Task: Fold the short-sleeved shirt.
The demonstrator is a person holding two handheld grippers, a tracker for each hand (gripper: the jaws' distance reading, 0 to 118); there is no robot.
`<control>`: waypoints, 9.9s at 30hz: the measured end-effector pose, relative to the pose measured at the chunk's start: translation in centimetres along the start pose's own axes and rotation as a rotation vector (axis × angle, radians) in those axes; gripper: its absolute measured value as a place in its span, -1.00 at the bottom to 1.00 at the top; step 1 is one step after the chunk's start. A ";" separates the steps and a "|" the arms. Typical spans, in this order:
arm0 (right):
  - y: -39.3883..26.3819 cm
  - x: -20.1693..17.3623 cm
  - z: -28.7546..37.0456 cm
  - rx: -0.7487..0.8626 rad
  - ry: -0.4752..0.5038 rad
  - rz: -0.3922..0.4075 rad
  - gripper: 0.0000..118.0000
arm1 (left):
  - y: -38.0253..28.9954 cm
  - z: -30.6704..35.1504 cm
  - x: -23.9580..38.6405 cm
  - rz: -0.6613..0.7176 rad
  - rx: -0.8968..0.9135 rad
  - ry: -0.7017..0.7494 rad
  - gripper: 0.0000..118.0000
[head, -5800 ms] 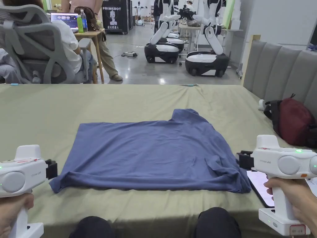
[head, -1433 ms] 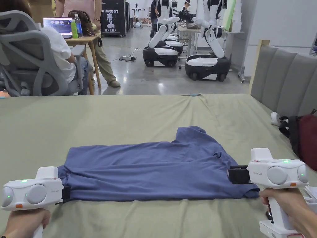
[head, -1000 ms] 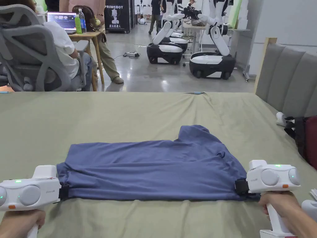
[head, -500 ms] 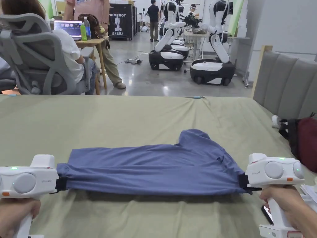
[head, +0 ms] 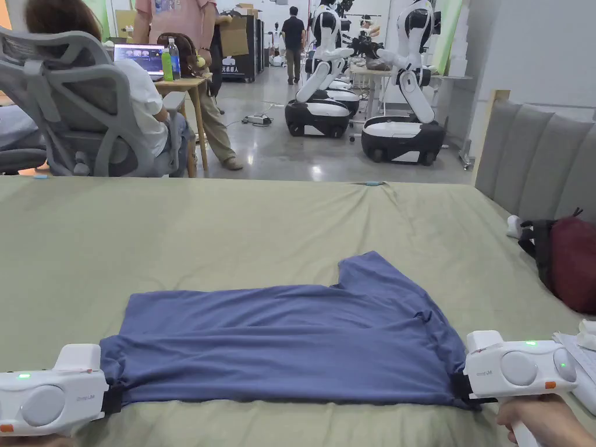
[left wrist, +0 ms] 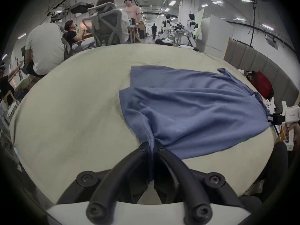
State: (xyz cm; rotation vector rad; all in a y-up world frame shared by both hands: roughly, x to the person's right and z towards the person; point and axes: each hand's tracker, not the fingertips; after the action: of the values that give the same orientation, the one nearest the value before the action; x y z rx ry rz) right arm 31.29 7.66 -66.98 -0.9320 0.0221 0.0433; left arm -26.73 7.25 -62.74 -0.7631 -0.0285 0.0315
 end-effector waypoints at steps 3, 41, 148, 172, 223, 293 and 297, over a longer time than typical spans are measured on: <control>0.4 0.1 0.3 0.010 0.001 0.048 -0.60 | 0.6 0.1 0.2 -0.045 -0.008 0.025 -0.45; 7.4 -2.8 -0.3 0.217 0.050 -0.006 -1.00 | 19.4 -15.8 -1.1 -0.018 -0.077 0.129 0.75; 3.1 -8.0 9.2 0.204 0.121 0.182 -1.00 | 2.9 -5.8 -11.9 0.627 -0.027 -0.719 0.75; 3.2 -8.8 9.1 0.217 0.135 0.168 -1.00 | 4.2 0.0 -16.5 0.535 0.003 -0.349 -0.69; 1.3 -9.4 12.9 0.300 0.210 0.218 -1.00 | 7.2 -7.9 9.3 0.262 -0.176 -0.681 -1.00; 1.6 -12.8 11.3 0.332 0.283 0.231 -1.00 | 6.3 4.6 -6.1 0.349 0.137 -0.453 -0.86; 1.4 -12.8 11.5 0.334 0.270 0.234 -1.00 | 8.4 5.9 -1.7 0.334 0.160 -0.521 -0.86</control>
State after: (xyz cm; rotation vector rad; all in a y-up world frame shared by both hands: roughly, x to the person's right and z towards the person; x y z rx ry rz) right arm 18.48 17.38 -60.69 -0.5925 0.3786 0.1264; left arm -28.76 17.31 -64.32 -0.5767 -0.3895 0.5445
